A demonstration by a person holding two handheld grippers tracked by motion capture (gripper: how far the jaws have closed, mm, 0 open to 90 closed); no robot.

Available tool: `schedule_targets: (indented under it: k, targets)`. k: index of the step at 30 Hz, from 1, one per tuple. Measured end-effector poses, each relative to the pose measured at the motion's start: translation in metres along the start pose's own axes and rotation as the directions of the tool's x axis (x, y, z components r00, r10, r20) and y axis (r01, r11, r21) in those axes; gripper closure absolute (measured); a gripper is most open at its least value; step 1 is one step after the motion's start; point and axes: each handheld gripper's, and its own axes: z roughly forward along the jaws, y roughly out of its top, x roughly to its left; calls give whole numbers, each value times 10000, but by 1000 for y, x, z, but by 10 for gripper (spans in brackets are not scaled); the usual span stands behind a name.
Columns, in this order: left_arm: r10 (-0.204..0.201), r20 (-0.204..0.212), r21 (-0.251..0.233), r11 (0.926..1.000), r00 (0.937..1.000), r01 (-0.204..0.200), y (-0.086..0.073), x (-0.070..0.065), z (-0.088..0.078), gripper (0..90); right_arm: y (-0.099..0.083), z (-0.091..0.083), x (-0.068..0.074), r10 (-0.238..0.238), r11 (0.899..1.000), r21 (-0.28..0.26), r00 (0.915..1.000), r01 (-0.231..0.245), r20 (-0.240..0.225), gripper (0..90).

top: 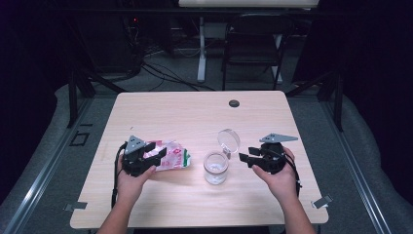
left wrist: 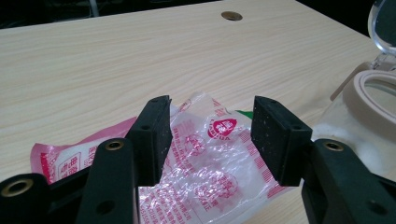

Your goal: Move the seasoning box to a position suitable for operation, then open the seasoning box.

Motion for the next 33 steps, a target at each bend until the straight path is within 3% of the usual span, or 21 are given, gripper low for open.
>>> schedule_targets:
  k: [4,10,14,20,26,33]
  targets:
    - [-6,451,172,9999,9990,-2,0,-1,-4,478,-7,-4,-1,32,10000,-90,9999,-34,-164,504]
    - [600,409,441,9971,9974,-618,-17,5,-14,495,-11,-5,-1,-94,9992,-402,9999,91,-82,508]
    - [458,565,682,9964,9974,-496,-25,9,-16,558,-14,0,2,-151,9998,-119,9996,149,-239,544]
    - [583,663,680,9957,9961,-628,-26,6,-15,538,-15,2,4,-465,9985,-285,9988,461,-149,569]
    - [1008,697,974,9894,9925,-1074,-26,-7,-8,447,-18,2,-1,7,9993,-386,9999,-12,-143,554]
    - [1763,798,1166,9758,9811,-1849,-23,-26,-2,365,-18,-4,6,-226,9980,-592,9992,206,-329,541]
